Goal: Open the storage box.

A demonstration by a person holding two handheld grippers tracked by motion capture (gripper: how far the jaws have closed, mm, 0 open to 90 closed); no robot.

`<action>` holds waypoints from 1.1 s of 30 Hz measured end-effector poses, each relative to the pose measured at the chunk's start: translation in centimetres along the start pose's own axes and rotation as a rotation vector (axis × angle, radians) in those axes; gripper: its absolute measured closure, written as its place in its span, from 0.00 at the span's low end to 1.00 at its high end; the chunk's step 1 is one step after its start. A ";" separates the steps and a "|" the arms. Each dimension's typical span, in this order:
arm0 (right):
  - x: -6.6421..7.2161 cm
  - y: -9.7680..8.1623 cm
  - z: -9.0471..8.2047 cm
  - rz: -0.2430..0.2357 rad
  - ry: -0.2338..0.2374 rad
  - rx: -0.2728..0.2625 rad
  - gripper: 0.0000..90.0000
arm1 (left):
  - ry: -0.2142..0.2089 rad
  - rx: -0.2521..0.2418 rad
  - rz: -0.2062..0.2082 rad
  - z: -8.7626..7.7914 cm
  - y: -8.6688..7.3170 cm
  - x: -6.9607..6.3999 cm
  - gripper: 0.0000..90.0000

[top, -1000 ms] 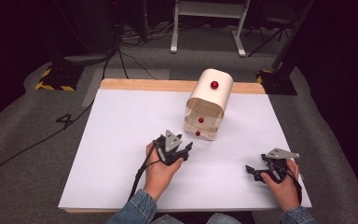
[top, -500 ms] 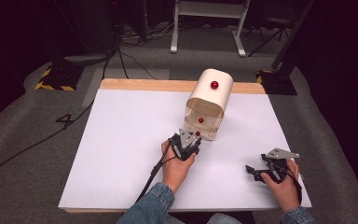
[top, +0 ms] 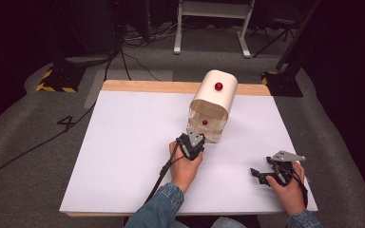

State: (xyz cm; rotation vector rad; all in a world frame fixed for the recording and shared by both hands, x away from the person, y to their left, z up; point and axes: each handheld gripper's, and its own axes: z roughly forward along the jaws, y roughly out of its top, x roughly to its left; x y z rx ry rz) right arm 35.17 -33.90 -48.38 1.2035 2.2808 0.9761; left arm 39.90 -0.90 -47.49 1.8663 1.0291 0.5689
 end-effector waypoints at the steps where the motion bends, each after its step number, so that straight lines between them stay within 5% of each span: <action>1: 0.0 0.0 0.0 0.000 0.000 0.000 0.13 | 0.000 0.000 0.000 0.0 0.0 0.0 0.82; 7: 0.0 0.0 0.0 0.000 0.000 -0.001 0.13 | -0.014 0.029 0.035 -1.4 0.1 -0.1 0.83; 20: 0.0 0.0 0.0 0.000 0.000 -0.001 0.13 | -0.063 0.029 0.075 -7.7 -1.7 -0.7 0.83; 28: 0.0 0.0 0.0 0.001 0.000 0.000 0.13 | -0.085 0.078 0.069 -8.4 -3.4 -0.6 0.82; 33: 0.0 0.0 0.0 0.000 -0.001 -0.001 0.13 | -0.090 0.073 0.045 -8.2 -3.8 -0.4 0.57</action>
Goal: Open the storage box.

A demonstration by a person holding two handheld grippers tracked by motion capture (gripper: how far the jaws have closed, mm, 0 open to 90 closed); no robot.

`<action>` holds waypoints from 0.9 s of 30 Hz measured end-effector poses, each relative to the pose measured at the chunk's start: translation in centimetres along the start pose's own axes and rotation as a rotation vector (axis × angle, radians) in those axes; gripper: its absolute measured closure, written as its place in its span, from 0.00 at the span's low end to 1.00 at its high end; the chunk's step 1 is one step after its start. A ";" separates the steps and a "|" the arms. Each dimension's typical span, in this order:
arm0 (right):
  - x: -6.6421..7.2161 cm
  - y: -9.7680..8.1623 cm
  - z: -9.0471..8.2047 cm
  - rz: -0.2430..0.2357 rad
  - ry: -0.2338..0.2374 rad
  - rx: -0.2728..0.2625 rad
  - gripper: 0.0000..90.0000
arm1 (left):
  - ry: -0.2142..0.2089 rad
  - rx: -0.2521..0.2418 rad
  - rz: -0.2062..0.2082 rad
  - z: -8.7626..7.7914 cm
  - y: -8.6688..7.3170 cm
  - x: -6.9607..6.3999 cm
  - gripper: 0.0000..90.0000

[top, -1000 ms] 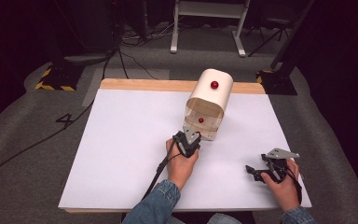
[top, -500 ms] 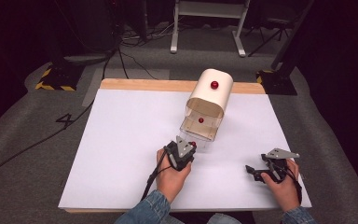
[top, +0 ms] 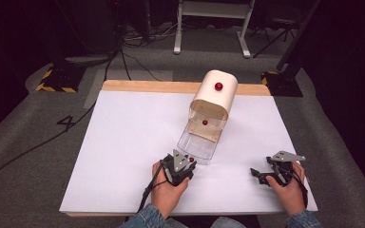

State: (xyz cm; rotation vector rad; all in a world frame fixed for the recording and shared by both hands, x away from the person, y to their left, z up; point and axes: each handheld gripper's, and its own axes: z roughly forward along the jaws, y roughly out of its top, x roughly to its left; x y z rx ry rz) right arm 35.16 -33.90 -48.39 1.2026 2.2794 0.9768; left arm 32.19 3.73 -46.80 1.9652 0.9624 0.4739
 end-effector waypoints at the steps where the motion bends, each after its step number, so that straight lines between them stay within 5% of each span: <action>1: 0.0 0.0 0.0 0.000 0.000 -0.001 0.13 | -0.003 0.000 -0.008 0.0 0.0 0.0 0.57; 3: 0.0 0.0 0.0 0.000 0.000 0.000 0.13 | 0.007 -0.018 -0.012 -0.3 0.1 0.0 0.43; 13: 0.0 0.0 0.0 -0.002 -0.002 -0.001 0.13 | 0.003 -0.076 -0.013 -2.1 2.2 0.1 0.41; 20: 0.0 -0.1 0.0 -0.004 -0.004 -0.004 0.13 | -0.016 -0.170 -0.014 -2.8 6.5 0.6 0.43; 27: 0.0 -0.1 0.0 -0.007 -0.005 -0.007 0.13 | -0.007 -0.193 -0.003 -2.0 9.9 1.4 0.45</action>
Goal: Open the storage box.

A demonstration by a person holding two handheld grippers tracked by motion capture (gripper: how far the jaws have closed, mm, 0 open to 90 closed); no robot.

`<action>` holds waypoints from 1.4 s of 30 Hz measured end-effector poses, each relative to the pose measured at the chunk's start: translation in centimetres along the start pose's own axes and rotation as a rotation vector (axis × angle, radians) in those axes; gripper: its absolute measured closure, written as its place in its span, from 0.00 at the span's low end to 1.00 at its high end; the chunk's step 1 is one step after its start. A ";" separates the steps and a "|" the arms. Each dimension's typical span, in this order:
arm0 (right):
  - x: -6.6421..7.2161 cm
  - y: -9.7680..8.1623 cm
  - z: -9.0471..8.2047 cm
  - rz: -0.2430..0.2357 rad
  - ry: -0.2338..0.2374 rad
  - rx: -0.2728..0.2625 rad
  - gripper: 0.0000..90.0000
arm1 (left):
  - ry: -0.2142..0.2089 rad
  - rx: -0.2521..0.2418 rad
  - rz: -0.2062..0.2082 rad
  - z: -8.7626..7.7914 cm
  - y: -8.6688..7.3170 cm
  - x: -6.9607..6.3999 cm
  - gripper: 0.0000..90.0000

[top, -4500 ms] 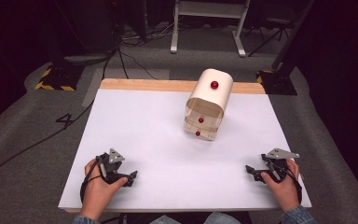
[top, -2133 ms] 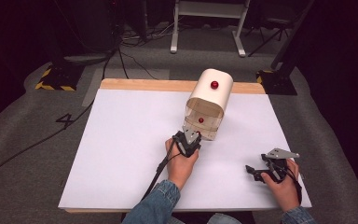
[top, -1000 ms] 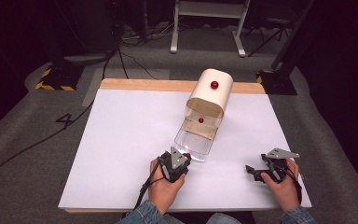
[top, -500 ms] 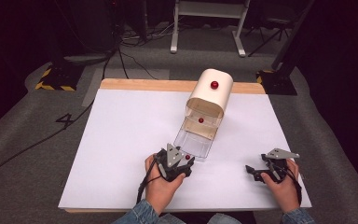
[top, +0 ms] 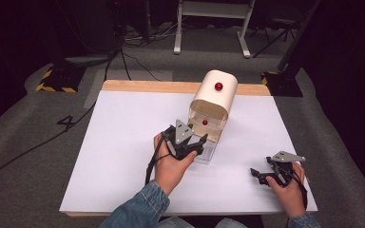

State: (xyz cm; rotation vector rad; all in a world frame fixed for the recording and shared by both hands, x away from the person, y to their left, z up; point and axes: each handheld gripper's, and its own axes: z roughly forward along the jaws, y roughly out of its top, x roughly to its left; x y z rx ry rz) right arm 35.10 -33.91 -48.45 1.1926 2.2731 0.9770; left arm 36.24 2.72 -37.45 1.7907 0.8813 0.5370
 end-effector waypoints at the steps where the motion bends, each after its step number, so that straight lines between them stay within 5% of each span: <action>1: 0.0 0.0 0.0 0.000 0.001 0.001 0.13 | 0.005 0.007 0.012 0.4 0.3 0.1 0.45; 12: 0.0 0.1 0.0 0.006 0.004 0.006 0.13 | 0.040 -0.013 0.014 4.4 1.8 0.8 0.50; 24: -0.1 0.2 0.0 0.011 0.008 0.012 0.13 | 0.132 -0.001 0.072 4.6 1.0 -0.3 0.60; 30: -0.1 0.1 0.0 0.010 0.008 0.011 0.13 | 0.119 0.040 0.051 5.3 0.1 -0.6 0.66; 34: -0.1 0.1 0.0 0.009 0.007 0.009 0.13 | 0.127 0.039 0.051 5.3 0.1 -0.6 0.81; 40: 0.0 0.1 0.0 0.009 0.007 0.008 0.13 | 0.128 0.033 0.072 4.9 0.2 -0.8 0.82; 41: -0.1 0.1 0.0 0.008 0.006 0.008 0.13 | 0.110 0.005 0.111 3.9 0.5 -1.0 1.00; 42: -0.1 0.1 0.0 0.008 0.006 0.008 0.13 | 0.110 0.005 0.111 3.9 0.5 -1.0 1.00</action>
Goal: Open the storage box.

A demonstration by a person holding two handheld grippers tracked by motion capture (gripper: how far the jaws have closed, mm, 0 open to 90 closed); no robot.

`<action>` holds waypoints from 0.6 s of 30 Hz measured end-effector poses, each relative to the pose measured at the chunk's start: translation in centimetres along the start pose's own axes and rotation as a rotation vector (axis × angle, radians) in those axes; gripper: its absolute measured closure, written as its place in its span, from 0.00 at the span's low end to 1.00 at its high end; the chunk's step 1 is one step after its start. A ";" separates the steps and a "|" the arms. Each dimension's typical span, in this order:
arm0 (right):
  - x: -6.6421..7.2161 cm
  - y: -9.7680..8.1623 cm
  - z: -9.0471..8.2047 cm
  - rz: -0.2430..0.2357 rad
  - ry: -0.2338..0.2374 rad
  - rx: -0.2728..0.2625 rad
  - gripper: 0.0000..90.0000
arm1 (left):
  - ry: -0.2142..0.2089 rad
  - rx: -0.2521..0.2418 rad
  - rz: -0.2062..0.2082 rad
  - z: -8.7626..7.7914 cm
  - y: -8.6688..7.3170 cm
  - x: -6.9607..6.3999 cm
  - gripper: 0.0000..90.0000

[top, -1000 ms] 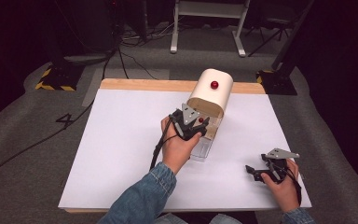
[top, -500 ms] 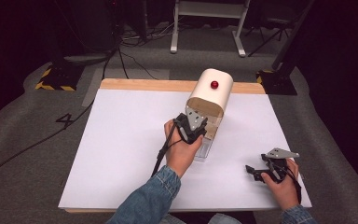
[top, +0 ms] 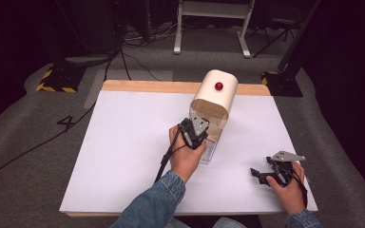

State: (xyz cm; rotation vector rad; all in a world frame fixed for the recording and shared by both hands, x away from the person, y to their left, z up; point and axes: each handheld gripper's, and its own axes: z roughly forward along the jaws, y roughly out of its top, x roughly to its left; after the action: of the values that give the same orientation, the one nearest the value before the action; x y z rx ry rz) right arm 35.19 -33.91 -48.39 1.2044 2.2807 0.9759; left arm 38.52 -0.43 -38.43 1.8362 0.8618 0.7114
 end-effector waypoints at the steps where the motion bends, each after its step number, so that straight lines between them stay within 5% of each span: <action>1: 0.0 0.0 0.0 0.002 0.001 0.000 0.13 | -0.015 0.003 0.003 -0.3 0.1 -0.1 1.00; 5: 0.0 0.0 0.0 0.003 0.002 0.003 0.13 | -0.005 0.027 0.010 -0.6 -0.3 -0.4 0.99; 6: 0.0 0.0 0.0 0.003 0.002 0.003 0.13 | 0.012 0.025 -0.017 -0.3 -0.4 -0.3 0.86; 11: 0.0 0.0 0.0 0.002 0.003 0.003 0.13 | 0.029 0.030 -0.070 0.9 -0.9 -0.2 0.73; 18: 0.0 0.0 0.0 0.002 0.002 0.000 0.13 | 0.045 0.018 -0.085 1.9 -1.2 -0.6 0.81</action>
State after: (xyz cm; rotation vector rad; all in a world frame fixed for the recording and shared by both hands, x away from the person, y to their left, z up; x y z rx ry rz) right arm 35.21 -33.90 -48.39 1.2063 2.2821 0.9782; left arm 39.38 -1.52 -40.34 1.7943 0.9719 0.6954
